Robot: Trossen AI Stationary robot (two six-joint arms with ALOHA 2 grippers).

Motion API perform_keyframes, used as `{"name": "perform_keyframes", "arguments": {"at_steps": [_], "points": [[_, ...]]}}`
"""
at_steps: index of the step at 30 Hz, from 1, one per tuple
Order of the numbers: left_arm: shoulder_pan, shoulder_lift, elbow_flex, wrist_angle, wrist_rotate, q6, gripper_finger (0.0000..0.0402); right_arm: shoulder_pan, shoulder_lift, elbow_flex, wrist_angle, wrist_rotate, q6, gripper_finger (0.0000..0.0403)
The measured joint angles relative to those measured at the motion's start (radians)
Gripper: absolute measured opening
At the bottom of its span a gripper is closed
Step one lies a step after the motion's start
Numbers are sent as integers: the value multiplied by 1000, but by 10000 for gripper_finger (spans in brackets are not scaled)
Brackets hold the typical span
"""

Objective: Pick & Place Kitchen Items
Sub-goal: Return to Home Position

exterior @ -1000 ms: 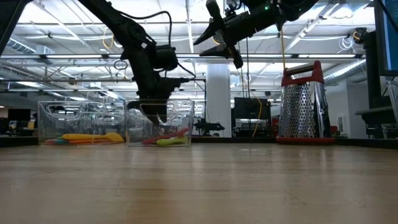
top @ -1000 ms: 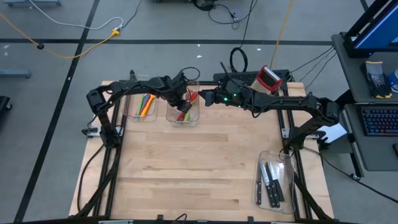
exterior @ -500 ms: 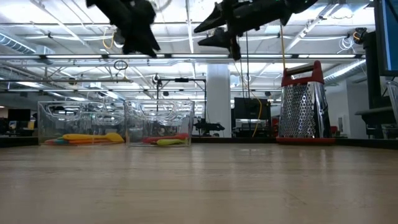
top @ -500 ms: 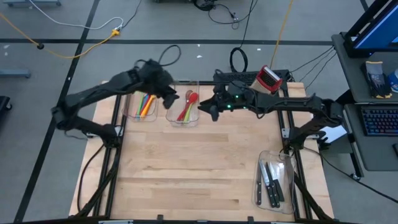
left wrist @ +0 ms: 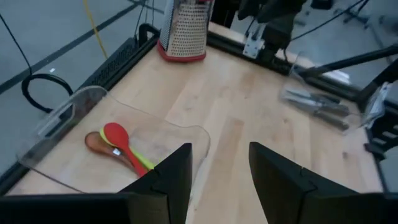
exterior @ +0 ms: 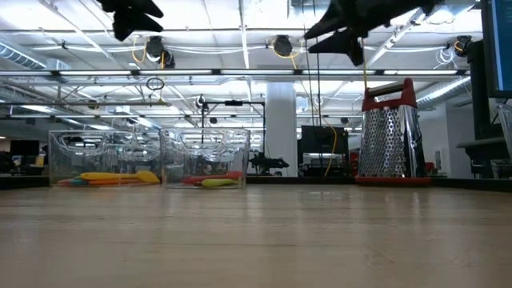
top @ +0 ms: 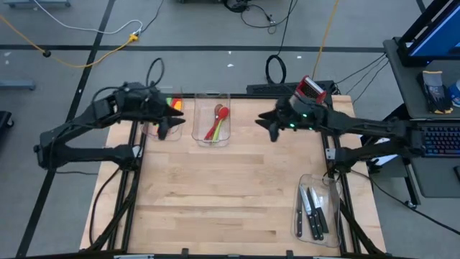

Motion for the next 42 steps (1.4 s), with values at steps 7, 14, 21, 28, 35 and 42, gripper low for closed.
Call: {"name": "perform_keyframes", "arguments": {"at_steps": [7, 14, 21, 28, 35, 42], "points": [[-23, -180, -165, 87, -3, -65, 161, 0, -252, -272, 150, 26, 47, 153], [-45, -370, -416, 328, -7, -183, 161, 0, -505, -482, 225, 81, 85, 153], [-47, -546, -596, 411, -22, -295, 161, 0, -699, -589, 216, 158, 96, 153], [-47, -619, -667, 359, -18, -358, 161, 0, -831, -701, 215, 257, 134, 153], [-47, -618, -667, 312, 34, -472, 161, 0, -873, -804, 214, 257, 248, 153], [-47, -618, -667, 348, -10, -522, 161, 0, -875, -878, 215, 264, 332, 153]]}}
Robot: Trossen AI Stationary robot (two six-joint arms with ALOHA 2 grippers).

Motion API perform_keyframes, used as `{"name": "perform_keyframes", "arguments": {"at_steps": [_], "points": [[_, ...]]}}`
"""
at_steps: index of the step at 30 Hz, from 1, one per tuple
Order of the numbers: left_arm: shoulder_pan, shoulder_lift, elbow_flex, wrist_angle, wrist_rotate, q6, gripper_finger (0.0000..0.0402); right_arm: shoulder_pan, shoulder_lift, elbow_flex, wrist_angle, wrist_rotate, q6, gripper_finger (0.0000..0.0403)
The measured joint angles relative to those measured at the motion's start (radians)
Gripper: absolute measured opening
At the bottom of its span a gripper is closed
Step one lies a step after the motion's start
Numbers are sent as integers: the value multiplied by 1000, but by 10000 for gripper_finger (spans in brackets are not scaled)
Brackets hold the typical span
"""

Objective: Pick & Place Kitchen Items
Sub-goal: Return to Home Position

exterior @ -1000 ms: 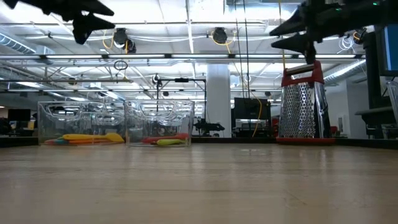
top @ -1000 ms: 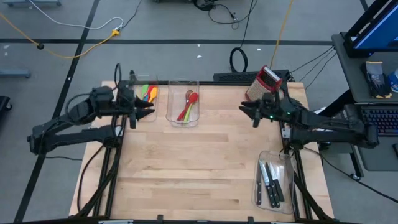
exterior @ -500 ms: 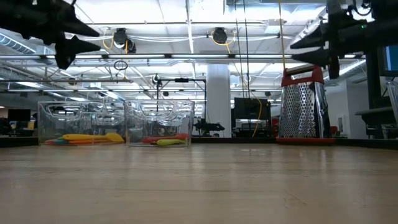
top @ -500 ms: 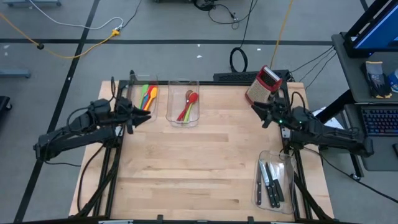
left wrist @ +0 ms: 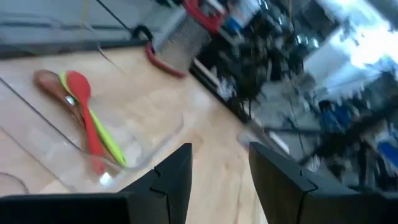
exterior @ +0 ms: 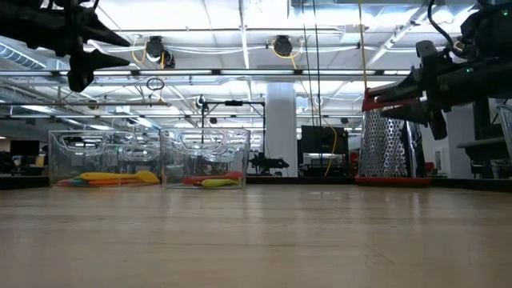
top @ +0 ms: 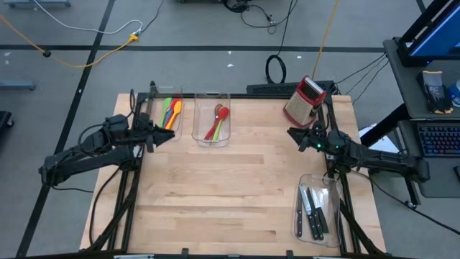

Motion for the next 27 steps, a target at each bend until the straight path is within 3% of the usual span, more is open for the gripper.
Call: {"name": "perform_keyframes", "arguments": {"at_steps": [4, 8, 11, 16, 27], "points": [[0, 0, 0, 16, -26, 56, 161, 0, 0, -17, 6, 0, -73, 153], [0, 0, 0, 25, 101, 288, 161, 0, 0, -17, 68, -8, -190, 153], [-1, -10, 0, 28, 180, 379, 161, 0, -2, -17, 111, -9, -265, 153], [0, -46, -20, 36, 186, 410, 161, 0, -17, -17, 126, -10, -310, 153], [-36, -214, -238, 226, 184, 396, 161, 0, -41, -17, 128, -8, -329, 153]]}}
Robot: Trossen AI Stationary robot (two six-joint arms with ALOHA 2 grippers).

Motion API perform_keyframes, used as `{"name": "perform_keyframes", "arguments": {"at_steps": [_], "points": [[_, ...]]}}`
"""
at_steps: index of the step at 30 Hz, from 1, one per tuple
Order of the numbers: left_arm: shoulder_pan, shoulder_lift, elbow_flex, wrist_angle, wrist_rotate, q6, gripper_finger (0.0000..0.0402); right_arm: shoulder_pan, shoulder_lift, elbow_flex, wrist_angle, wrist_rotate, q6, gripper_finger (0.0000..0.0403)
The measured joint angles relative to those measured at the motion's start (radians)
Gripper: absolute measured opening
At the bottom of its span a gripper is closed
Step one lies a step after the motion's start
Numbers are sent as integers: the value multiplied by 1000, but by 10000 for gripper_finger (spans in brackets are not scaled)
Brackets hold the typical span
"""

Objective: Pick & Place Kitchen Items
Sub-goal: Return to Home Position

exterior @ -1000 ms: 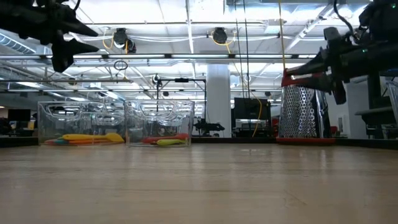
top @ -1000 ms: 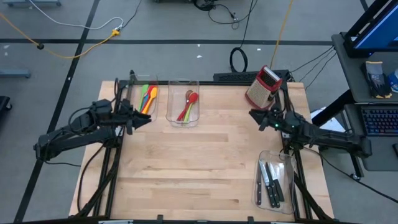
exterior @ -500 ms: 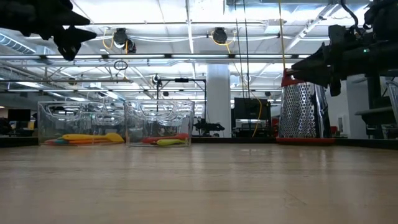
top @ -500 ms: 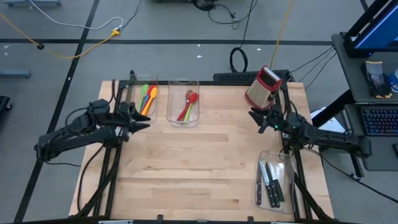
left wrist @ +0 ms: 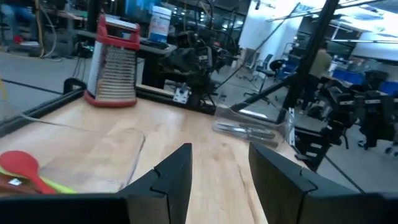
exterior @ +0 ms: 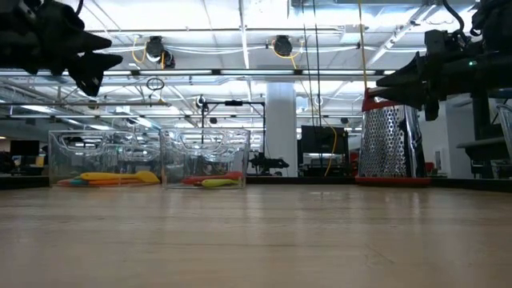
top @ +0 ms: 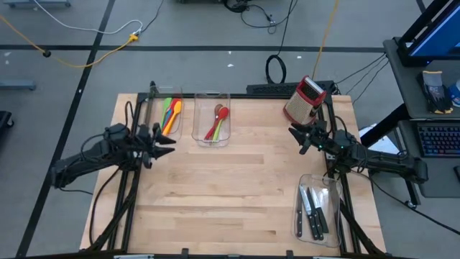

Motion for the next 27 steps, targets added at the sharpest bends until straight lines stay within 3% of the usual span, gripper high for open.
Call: {"name": "perform_keyframes", "arguments": {"at_steps": [3, 9, 16, 22, 27], "points": [[-17, -32, -26, 0, -30, 7, 161, 0, -6, 0, -2, 0, -4, 153], [-54, -34, -96, -4, -194, 16, 161, 0, -9, 0, -1, 1, -4, 153], [-67, -10, -95, -23, -290, 98, 161, 0, -9, 0, -2, 7, -58, 153], [-67, -9, -93, -32, -416, 118, 161, 0, -8, 0, -2, 152, -109, 153], [-67, -9, -93, -33, -445, 107, 161, 0, -8, 0, -4, 213, -137, 153]]}}
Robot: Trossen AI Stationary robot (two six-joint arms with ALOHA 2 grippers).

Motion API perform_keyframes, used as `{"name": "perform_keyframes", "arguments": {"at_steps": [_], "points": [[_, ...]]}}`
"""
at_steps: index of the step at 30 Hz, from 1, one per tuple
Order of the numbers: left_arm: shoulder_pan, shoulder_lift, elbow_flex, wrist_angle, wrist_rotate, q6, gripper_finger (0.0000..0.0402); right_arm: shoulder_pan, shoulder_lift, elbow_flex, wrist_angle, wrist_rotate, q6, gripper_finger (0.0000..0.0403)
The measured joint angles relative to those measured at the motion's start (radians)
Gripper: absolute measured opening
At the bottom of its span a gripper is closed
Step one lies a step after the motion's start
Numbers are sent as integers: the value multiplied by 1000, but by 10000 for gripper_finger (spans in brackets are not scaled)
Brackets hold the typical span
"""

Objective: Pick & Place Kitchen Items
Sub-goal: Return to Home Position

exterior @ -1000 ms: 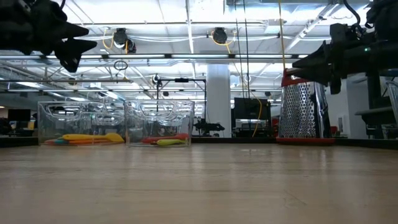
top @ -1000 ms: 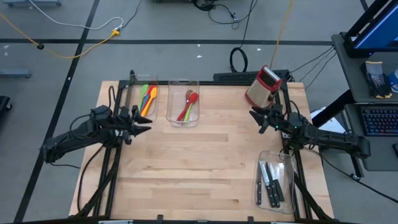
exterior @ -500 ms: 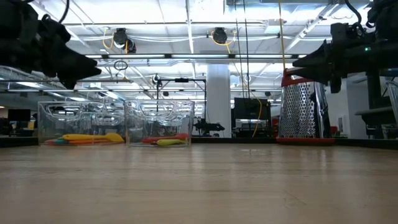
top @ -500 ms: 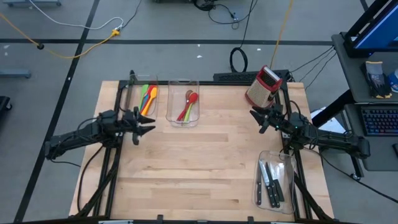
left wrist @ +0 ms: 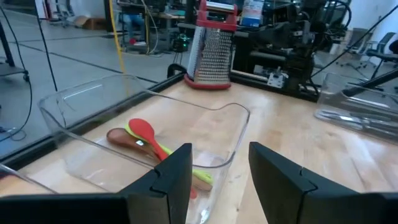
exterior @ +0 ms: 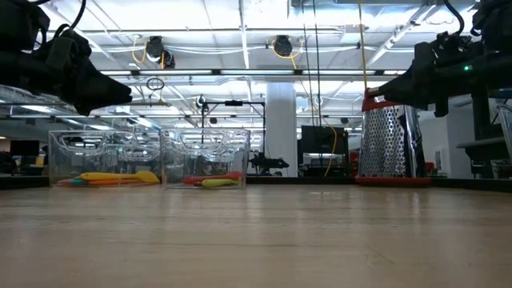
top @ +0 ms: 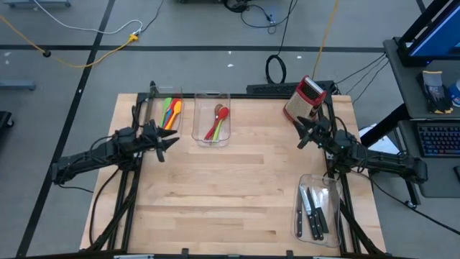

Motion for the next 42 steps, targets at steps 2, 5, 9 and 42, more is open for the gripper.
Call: {"name": "perform_keyframes", "arguments": {"at_steps": [2, 5, 9, 42], "points": [[0, 0, 0, 0, 0, 0, 161, 0, 0, 0, -5, -3, 3, 153], [0, 0, 0, -1, 0, 0, 161, 0, 0, 0, -40, -57, 49, 153], [0, 0, 0, 3, -1, -2, 161, 0, 0, 0, -117, -211, 55, 153], [0, 0, -1, 18, -2, -2, 161, 0, 0, -47, -111, -240, 108, 153]]}}
